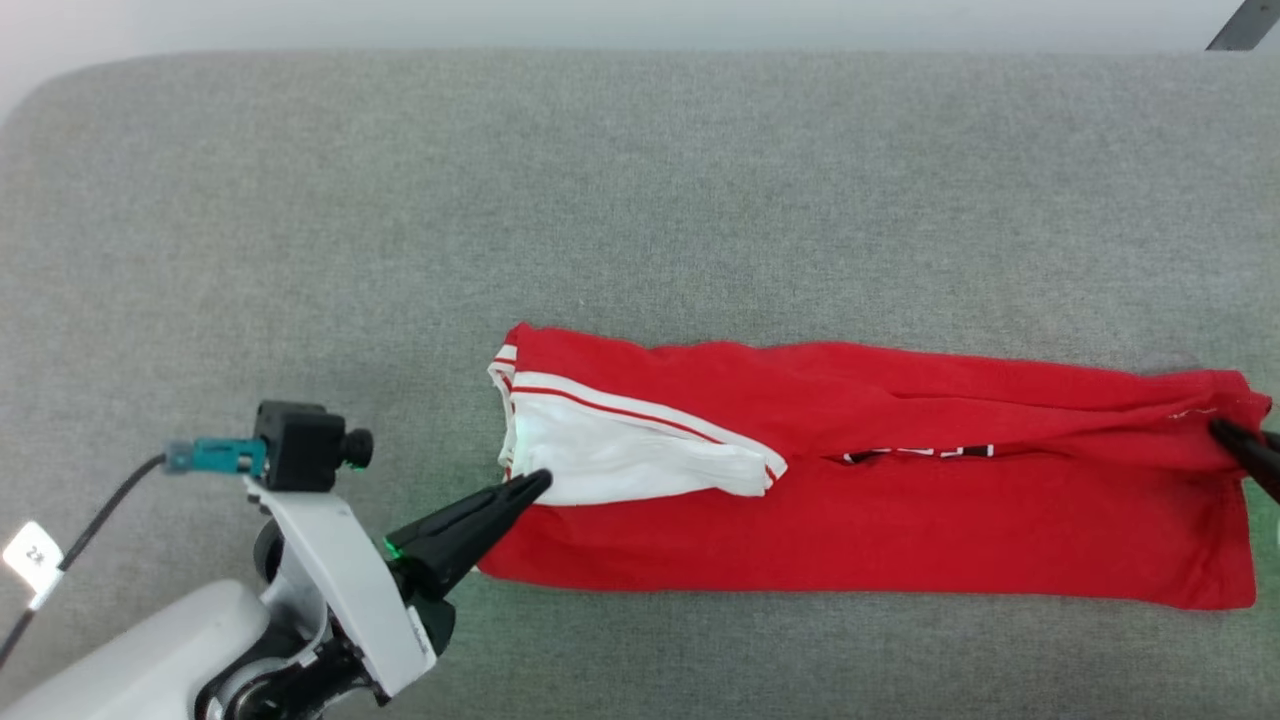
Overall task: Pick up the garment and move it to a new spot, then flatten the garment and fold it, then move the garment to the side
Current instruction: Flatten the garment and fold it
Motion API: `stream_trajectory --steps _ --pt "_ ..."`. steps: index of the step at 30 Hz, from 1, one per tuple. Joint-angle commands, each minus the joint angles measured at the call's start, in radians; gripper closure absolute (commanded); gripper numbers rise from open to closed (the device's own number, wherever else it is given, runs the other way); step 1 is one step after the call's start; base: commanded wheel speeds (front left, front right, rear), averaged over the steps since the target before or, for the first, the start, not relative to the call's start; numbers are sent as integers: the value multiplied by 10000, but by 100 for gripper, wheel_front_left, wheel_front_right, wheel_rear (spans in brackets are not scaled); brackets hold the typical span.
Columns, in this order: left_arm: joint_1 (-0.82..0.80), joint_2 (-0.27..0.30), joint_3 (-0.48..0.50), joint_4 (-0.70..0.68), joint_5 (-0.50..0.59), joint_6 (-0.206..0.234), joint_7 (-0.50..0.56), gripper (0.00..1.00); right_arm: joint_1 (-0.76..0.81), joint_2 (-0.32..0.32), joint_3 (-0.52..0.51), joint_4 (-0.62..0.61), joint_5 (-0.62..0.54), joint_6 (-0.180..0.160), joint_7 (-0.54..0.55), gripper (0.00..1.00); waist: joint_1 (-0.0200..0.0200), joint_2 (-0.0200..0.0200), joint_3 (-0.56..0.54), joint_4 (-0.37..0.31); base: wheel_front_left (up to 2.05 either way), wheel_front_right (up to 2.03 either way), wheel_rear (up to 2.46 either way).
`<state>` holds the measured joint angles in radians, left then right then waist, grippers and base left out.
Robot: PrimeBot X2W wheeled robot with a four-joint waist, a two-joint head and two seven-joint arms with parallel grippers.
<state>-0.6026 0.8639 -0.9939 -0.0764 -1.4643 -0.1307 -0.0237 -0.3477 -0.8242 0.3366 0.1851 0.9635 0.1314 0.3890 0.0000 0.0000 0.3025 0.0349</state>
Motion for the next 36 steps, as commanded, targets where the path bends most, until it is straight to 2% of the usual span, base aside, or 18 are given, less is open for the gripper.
stream_trajectory --steps 1,6,15,16,17,18,19,20,21,22,23,25,31,36 --pt "188 -166 -14 214 -172 13 -169 100 219 196 -126 81 -131 -16 -130 100 0 0 159 -8 0 0 0" --pt "265 -515 -276 877 -91 13 -341 100 440 643 -179 221 -315 -14 -317 100 0 0 379 -102 0 0 0" --pt "-1 -929 -656 1741 255 12 -675 100 336 1043 83 637 -611 -16 -698 100 0 0 533 -202 0 0 0" --pt "-42 -977 -666 1801 290 12 -770 100 245 1074 65 676 -656 -16 -840 96 0 0 520 -202 0 0 0" --pt "-82 -1001 -697 1883 381 12 -870 100 158 1077 29 711 -752 -16 -1005 76 0 0 491 -196 0 0 0" --pt "-102 -1031 -734 1942 442 12 -979 93 121 1081 -2 738 -810 -16 -1139 56 0 0 453 -189 0 0 0" --pt "-111 -1071 -758 1992 500 12 -1108 70 108 1092 -9 739 -832 -16 -1259 25 0 0 403 -178 0 0 0" --pt "-124 -1094 -780 2004 555 12 -1240 58 85 1109 -28 748 -827 -16 -1360 0 0 0 346 -166 0 0 0" --pt "-128 -1106 -797 1983 636 12 -1402 46 79 1107 -73 756 -768 -16 -1428 0 0 0 274 -145 0 0 0" --pt "-92 -1115 -789 1953 638 12 -1574 23 101 1094 -109 740 -672 -16 -1453 0 0 0 199 -120 0 0 0" --pt "-36 -1106 -767 1950 660 12 -1736 11 141 1089 -142 706 -549 -16 -1476 0 0 0 130 -97 0 0 0" --pt "122 -1105 -700 1933 660 12 -2010 0 258 1033 -241 664 -309 -16 -1461 0 0 0 -22 -42 0 0 0" --pt "618 -1420 -126 2004 726 12 -2382 0 791 629 -667 718 188 -14 -1336 0 0 0 -340 414 0 0 0" --pt "1320 -2252 1191 2822 1438 12 -2409 0 1263 558 -1216 1172 634 -16 -765 0 0 0 -437 936 0 0 0"
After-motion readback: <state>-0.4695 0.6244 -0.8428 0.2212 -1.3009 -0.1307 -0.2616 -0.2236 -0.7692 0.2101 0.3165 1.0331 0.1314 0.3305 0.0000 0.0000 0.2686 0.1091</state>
